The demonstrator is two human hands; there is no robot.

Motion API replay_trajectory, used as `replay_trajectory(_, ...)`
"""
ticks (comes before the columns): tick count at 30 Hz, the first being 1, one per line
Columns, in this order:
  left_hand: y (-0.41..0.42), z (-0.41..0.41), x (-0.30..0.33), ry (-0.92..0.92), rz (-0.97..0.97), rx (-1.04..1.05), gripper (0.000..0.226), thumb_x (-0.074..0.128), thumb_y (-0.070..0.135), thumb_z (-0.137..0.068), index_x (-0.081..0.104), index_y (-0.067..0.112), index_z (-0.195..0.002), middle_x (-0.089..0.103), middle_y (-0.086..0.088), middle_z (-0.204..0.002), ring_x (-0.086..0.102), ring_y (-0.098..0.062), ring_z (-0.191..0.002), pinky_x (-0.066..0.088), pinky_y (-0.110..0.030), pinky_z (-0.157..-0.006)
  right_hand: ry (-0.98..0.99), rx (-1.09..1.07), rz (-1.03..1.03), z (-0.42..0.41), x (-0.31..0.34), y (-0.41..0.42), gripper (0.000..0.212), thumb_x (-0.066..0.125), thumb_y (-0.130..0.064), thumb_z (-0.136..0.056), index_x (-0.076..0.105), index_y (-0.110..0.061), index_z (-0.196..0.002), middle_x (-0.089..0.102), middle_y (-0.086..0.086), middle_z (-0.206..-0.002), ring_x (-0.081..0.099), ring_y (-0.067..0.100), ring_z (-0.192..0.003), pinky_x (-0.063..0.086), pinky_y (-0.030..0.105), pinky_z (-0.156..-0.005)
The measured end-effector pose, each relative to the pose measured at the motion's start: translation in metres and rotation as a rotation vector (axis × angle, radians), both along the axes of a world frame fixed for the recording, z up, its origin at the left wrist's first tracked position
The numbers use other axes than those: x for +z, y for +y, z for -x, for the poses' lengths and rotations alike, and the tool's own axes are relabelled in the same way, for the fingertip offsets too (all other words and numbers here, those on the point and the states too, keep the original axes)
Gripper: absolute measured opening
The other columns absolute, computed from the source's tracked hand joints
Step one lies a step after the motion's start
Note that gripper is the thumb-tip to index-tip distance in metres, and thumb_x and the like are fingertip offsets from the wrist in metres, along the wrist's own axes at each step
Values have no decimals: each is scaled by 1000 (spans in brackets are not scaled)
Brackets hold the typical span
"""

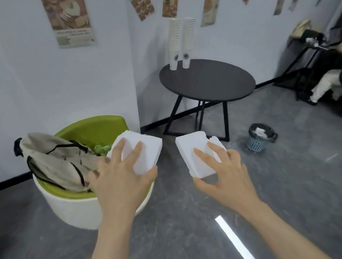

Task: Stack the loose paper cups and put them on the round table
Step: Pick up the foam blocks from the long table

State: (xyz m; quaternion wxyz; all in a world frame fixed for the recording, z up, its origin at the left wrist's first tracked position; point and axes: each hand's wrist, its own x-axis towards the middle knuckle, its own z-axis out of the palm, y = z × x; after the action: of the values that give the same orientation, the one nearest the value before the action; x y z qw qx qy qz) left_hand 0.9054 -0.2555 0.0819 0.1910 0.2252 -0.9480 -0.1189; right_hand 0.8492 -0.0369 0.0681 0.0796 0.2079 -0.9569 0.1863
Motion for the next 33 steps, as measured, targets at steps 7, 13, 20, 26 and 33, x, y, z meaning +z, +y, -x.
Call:
replay_trajectory(7,27,143,6,10,67,-218,63,53,69,-74,40,56,-134,28,19,-151,37,-26,-116,25,-38,-82,15,-218,9,94,1,28,63,57,-57,-80,37,-49,-139,24,-16,-151,26,22,-124,38,40,-97)
replay_trajectory(13,66,263,14,3,90,-449,62,51,69,-76,40,55,-135,27,18,-153,36,-25,-117,26,-39,-89,34,-449,56,157,2,64,62,61,-53,-79,40,-49,-137,27,-17,-150,26,17,-121,38,37,-94)
replay_trajectory(20,146,360,16,-6,59,-654,58,55,66,-77,46,53,-132,28,18,-152,38,-25,-114,23,-37,-84,-28,-689,23,198,-1,141,60,59,-55,-80,40,-51,-137,27,-18,-150,26,18,-123,36,38,-97)
replay_trajectory(26,209,451,2,9,43,-699,54,57,63,-76,50,53,-129,32,19,-150,41,-25,-111,26,-37,-88,-37,-744,-9,274,-17,204,60,59,-56,-80,40,-50,-137,27,-16,-151,28,20,-123,39,38,-93)
replay_trajectory(33,276,566,-8,0,112,-678,56,50,69,-77,42,57,-131,26,22,-152,38,-21,-110,23,-35,-81,-13,-732,-36,398,-26,272,61,58,-57,-79,40,-51,-137,28,-15,-151,28,21,-125,39,39,-93)
